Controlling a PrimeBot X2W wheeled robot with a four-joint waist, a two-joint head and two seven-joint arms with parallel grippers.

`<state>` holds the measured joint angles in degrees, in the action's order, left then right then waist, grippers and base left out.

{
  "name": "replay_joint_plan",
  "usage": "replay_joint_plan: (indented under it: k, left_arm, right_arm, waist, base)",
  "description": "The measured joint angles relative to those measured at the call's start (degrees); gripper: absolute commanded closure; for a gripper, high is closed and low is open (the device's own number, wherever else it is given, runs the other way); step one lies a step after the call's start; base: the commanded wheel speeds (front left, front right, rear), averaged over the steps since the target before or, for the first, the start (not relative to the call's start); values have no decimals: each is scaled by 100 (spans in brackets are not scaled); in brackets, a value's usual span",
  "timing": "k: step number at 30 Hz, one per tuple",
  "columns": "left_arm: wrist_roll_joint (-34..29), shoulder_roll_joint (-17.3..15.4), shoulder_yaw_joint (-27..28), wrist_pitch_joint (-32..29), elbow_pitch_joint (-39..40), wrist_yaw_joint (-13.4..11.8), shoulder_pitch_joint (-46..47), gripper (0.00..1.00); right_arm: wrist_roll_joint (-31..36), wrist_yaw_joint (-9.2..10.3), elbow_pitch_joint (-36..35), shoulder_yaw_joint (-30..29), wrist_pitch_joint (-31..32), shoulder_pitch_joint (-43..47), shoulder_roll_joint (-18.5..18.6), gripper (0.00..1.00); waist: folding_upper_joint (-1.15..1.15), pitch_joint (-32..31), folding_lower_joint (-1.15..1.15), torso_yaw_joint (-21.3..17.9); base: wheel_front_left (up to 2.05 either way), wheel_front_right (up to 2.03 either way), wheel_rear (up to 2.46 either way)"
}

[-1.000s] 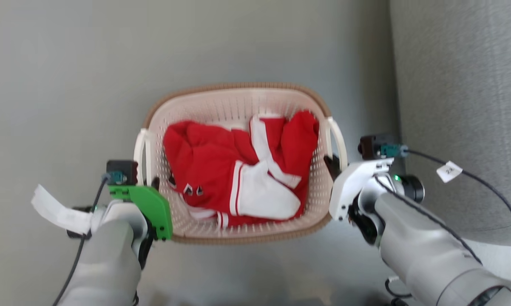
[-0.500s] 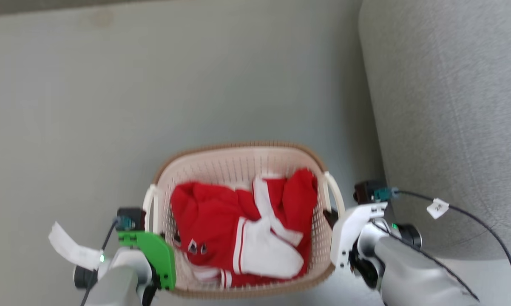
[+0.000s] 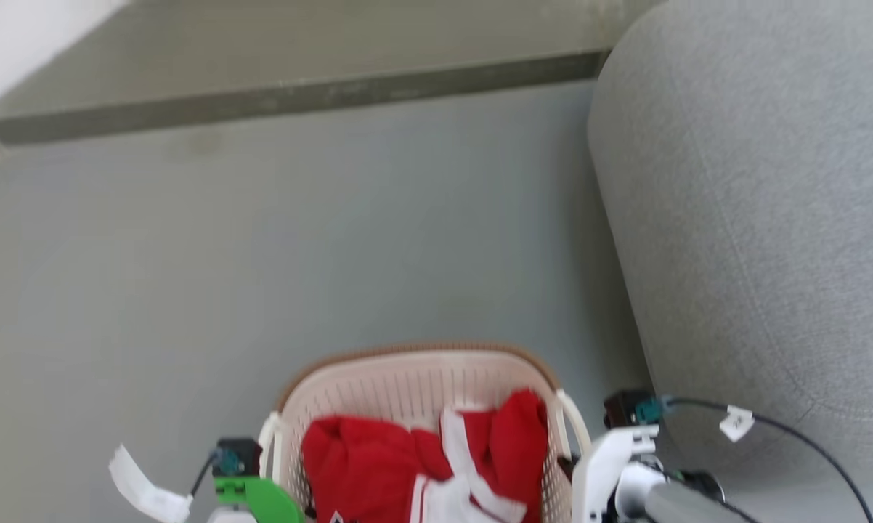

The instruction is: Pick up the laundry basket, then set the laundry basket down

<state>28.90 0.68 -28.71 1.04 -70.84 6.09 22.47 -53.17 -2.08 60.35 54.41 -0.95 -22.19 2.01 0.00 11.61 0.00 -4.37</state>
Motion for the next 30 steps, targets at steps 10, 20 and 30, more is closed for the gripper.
replay_joint_plan:
  k: [10,20,30]
  left_arm:
    - [199,-9,-235,-160,89,30,-588,100]
    - [328,-65,-401,-259,226,19,-798,100]
    - [470,-83,-506,-277,322,-81,-865,100]
  right_arm:
    - [-176,19,52,183,149,542,0,100]
    - [-339,120,-12,314,227,717,9,100]
    - [-394,219,-80,386,252,725,35,100]
  waist:
    - [0,-660,0,4]
    - [0,-1156,0,42]
    - [0,-1203,0,58]
  base:
    - [0,0,0]
    - [0,0,0]
    - [0,0,0]
